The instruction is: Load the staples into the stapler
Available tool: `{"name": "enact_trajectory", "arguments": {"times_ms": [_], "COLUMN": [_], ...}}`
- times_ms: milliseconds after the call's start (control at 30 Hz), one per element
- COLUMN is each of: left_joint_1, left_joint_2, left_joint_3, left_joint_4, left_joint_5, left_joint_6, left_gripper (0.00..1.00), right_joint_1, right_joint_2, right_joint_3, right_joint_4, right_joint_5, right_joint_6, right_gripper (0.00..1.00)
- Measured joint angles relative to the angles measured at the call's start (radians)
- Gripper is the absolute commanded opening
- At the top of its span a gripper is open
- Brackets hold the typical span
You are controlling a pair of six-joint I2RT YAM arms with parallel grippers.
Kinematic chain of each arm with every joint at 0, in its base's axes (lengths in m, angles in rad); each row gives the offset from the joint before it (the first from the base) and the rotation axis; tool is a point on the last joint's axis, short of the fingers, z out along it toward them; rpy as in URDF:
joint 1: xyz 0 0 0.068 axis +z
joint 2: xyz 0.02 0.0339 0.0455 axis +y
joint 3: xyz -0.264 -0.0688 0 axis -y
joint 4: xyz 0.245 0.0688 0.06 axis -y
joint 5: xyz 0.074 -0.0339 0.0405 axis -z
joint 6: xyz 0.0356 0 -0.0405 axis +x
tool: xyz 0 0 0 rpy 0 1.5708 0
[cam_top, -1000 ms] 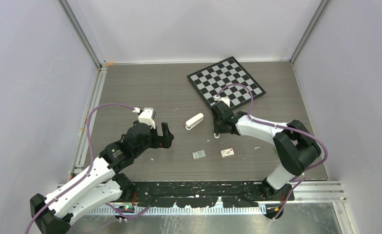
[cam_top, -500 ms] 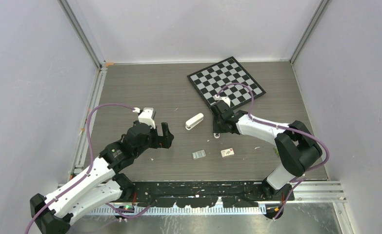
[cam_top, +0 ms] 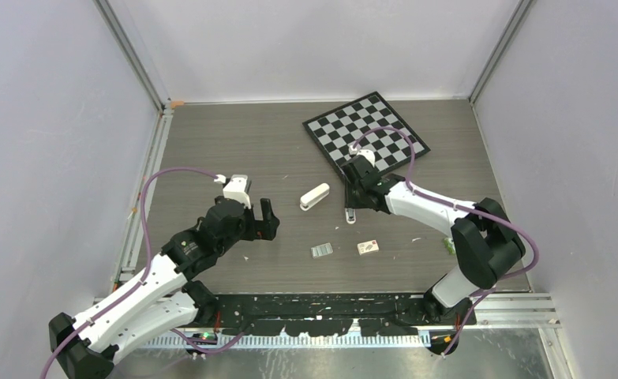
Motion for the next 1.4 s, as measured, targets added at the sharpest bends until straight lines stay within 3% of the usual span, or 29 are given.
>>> {"name": "enact_trajectory", "arguments": {"times_ms": [467,900,1133,1200,1300,1400], "left_joint_1": [0.0,0.0,0.0,0.0,-0.002,-0.025], "left_joint_2": [0.001,0.06,0.155,0.216,0.321,0.436], "left_joint_3": [0.0,0.0,-0.019,-0.019,-0.019,-0.005], "left_joint_4": [-0.001,0.013,0.142,0.194,0.275,0.346], "left_joint_5": [0.008,0.008,0.063,0.085,0.108,0.121], "left_joint_6": [0.0,-0.011,-0.027,-0.031,-0.039,-0.053], "left_gripper": [1.0,1.0,0.8,0.76,0.74,0.74], "right_joint_1": [-0.019,-0.032,-0.15,-0.188,-0.25,-0.302], "right_joint_2": [0.073,0.038,-0.045,-0.046,-0.045,-0.019], "right_joint_3": [-0.033,-0.035,-0.019,-0.006,0.005,0.028], "right_joint_4": [0.034,0.03,0.031,0.045,0.085,0.144], "right_joint_5": [0.01,-0.015,-0.121,-0.172,-0.263,-0.359], "right_joint_6": [-0.002,-0.002,0.019,0.02,0.026,0.043], "right_gripper": [0.39,0.4,0.41,0.46,0.52,0.51]}}
